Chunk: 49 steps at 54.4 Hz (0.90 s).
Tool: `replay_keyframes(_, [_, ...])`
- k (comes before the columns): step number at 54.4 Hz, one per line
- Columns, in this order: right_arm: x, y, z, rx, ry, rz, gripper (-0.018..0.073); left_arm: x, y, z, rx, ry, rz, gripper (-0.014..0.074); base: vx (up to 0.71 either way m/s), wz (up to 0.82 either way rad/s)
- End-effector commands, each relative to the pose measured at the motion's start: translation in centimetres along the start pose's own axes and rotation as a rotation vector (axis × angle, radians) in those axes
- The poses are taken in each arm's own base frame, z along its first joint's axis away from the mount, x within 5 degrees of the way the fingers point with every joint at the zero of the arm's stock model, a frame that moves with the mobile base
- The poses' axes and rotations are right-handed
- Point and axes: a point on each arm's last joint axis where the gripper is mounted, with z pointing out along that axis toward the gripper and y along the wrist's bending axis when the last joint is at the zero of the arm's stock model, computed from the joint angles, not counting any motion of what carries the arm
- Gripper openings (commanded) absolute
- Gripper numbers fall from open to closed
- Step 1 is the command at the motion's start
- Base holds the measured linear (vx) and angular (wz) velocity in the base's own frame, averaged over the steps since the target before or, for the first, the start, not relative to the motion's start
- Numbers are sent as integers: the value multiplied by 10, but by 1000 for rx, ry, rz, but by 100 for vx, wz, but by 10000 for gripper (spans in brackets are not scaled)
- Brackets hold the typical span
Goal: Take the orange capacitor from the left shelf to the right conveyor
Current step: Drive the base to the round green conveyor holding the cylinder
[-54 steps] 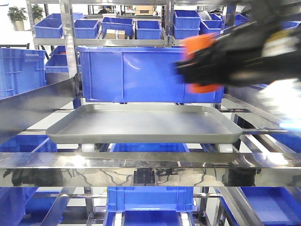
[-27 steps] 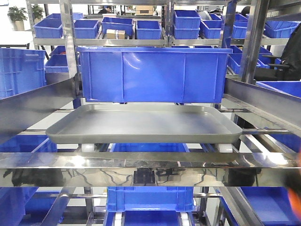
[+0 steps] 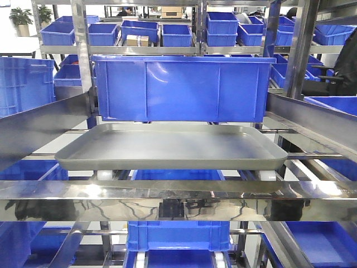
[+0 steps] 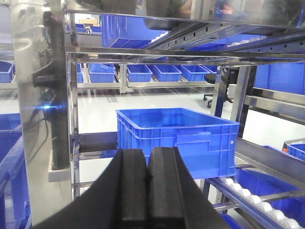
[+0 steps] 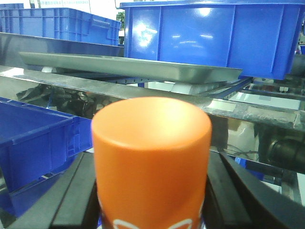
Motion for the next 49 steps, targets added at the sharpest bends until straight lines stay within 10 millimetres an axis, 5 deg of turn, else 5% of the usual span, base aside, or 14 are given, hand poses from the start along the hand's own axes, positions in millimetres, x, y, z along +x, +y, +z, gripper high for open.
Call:
replay_keyframes(1, [-18, 1, -3, -5, -125, -11, -8, -18, -2, -2, 17, -115, -11, -6, -1, 3])
replay_keyframes(49, [-18, 1, -3, -5, -125, -11, -8, -18, -2, -2, 17, -115, -11, -6, -7, 28])
